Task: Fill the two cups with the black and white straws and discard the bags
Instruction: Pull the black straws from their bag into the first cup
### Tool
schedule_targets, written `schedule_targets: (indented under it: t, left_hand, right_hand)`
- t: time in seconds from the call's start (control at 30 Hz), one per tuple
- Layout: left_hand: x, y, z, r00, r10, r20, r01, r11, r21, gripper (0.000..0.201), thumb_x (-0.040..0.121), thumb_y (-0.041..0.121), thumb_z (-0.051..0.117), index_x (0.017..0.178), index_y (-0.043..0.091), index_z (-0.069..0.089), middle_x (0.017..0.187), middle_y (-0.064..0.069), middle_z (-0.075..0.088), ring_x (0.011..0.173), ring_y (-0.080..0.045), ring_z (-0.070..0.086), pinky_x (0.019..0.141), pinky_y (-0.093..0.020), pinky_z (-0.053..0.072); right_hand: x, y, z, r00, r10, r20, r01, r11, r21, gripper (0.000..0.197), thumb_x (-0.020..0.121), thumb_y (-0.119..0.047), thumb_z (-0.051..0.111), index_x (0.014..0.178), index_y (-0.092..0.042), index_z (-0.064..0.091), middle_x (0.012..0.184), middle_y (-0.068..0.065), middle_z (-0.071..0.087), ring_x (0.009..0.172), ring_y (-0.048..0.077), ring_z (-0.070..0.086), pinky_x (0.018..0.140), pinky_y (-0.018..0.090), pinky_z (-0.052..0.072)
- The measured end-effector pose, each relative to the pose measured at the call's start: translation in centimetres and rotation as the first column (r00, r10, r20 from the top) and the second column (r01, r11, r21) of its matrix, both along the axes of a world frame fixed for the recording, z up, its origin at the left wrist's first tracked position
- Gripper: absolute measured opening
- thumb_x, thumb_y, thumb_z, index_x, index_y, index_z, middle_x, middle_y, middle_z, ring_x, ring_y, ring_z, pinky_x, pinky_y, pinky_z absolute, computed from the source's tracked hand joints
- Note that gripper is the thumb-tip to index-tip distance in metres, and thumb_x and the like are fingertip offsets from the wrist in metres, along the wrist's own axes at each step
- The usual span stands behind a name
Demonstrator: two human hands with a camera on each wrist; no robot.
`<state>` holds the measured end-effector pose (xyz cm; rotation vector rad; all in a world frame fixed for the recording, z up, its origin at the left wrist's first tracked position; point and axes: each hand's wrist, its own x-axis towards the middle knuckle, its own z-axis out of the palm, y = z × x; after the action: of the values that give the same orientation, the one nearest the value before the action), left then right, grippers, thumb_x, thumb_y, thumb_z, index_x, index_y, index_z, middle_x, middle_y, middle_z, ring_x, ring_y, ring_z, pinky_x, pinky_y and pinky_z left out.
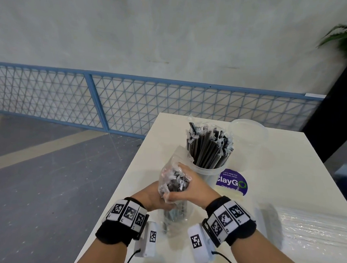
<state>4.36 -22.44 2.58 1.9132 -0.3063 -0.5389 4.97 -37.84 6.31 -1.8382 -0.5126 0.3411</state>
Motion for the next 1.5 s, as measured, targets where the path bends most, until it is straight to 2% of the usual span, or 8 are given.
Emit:
schedule_targets:
  t: [0.27,0.53,0.7,0.93,1.1,1.23,1.37,1.5]
  left_hand:
    - [0.1,-0.8,0.7,1.000,0.019,0.017,-0.019,1.000,0.013,0.032,0.074,-0.008,0.068,0.090,0.019,0.059,0.081,0.006,0.066,0.077,-0.006,0.065,0.071,-0.018,0.053]
    - [-0.9,-1.7,1.8,0.934,0.280,0.222,-0.243,0.953,-0.181,0.024,0.088,0.029,0.051,0.111,0.024,0.050,0.099,0.003,0.068,0.090,-0.007,0.065,0.082,-0.027,0.052]
    - [-0.7,-1.6,2.7,0.883,0.315,0.347,-0.283,0.949,-0.140,0.028,0.099,0.019,0.035,0.116,0.037,0.045,0.104,0.022,0.059,0.089,0.026,0.052,0.079,0.001,0.038]
    - [-0.7,-2.1,2.0,0.900,0.319,0.298,-0.286,0.947,-0.148,0.042,0.099,0.028,0.025,0.124,0.015,0.057,0.115,0.007,0.061,0.111,-0.005,0.056,0.089,0.000,0.037]
    - [-0.5,-1.4,1.5,0.937,0.304,0.174,-0.275,0.946,-0.170,0.028,0.090,0.048,0.046,0.112,0.036,0.059,0.105,0.011,0.068,0.103,-0.007,0.061,0.084,-0.008,0.044]
    - [-0.5,-1.4,2.1,0.955,0.088,0.283,-0.115,0.990,0.081,0.068,0.062,0.036,0.082,0.118,0.039,0.043,0.103,0.018,0.064,0.095,0.007,0.060,0.087,-0.009,0.045]
    - [-0.3,-1.4,2.3,0.927,0.167,0.337,-0.185,0.983,0.021,0.056,0.061,0.026,0.079,0.109,0.032,0.052,0.100,0.005,0.070,0.092,-0.003,0.066,0.087,-0.024,0.052]
    - [-0.2,-1.5,2.7,0.932,0.134,0.337,-0.152,0.988,0.026,0.055,0.062,0.019,0.076,0.101,0.044,0.047,0.095,0.009,0.068,0.089,-0.001,0.065,0.084,-0.018,0.052]
  right_hand:
    - [-1.2,-0.3,-0.4,0.942,-0.187,-0.277,0.278,0.900,0.336,0.038,0.068,0.006,0.074,0.092,-0.021,0.063,0.088,0.000,0.071,0.087,0.021,0.067,0.073,0.029,0.056]
    - [-0.3,-0.6,2.0,0.840,-0.324,-0.435,0.534,0.633,0.560,0.024,0.077,-0.005,0.069,0.093,-0.020,0.060,0.101,0.013,0.069,0.089,0.024,0.068,0.078,0.039,0.056]
    - [0.2,-1.3,2.6,0.879,-0.172,-0.444,0.420,0.720,0.552,0.023,0.071,-0.016,0.069,0.094,-0.013,0.065,0.086,0.006,0.074,0.084,0.018,0.070,0.076,0.030,0.058]
    - [0.0,-1.2,2.6,0.856,-0.193,-0.479,0.460,0.706,0.538,0.011,0.083,-0.008,0.063,0.093,-0.004,0.067,0.068,0.001,0.072,0.061,0.010,0.067,0.051,0.023,0.052]
    - [1.3,-1.9,3.2,0.783,-0.235,-0.576,0.602,0.517,0.608,0.023,0.079,-0.009,0.065,0.101,-0.006,0.065,0.078,0.003,0.071,0.067,0.020,0.069,0.055,0.031,0.057]
    - [1.8,-1.9,3.3,0.776,-0.273,-0.568,0.623,0.470,0.625,0.023,0.081,-0.010,0.065,0.103,-0.005,0.064,0.084,0.007,0.068,0.076,0.026,0.065,0.063,0.034,0.057]
    - [1.6,-1.9,3.7,0.844,-0.195,-0.500,0.506,0.600,0.619,0.045,0.069,-0.017,0.070,0.112,-0.005,0.061,0.093,0.005,0.070,0.085,0.018,0.067,0.074,0.035,0.055]
    - [0.5,-1.5,2.5,0.882,-0.203,-0.426,0.413,0.769,0.489,0.048,0.066,-0.019,0.072,0.109,0.000,0.063,0.094,0.005,0.070,0.092,0.019,0.064,0.081,0.033,0.053]
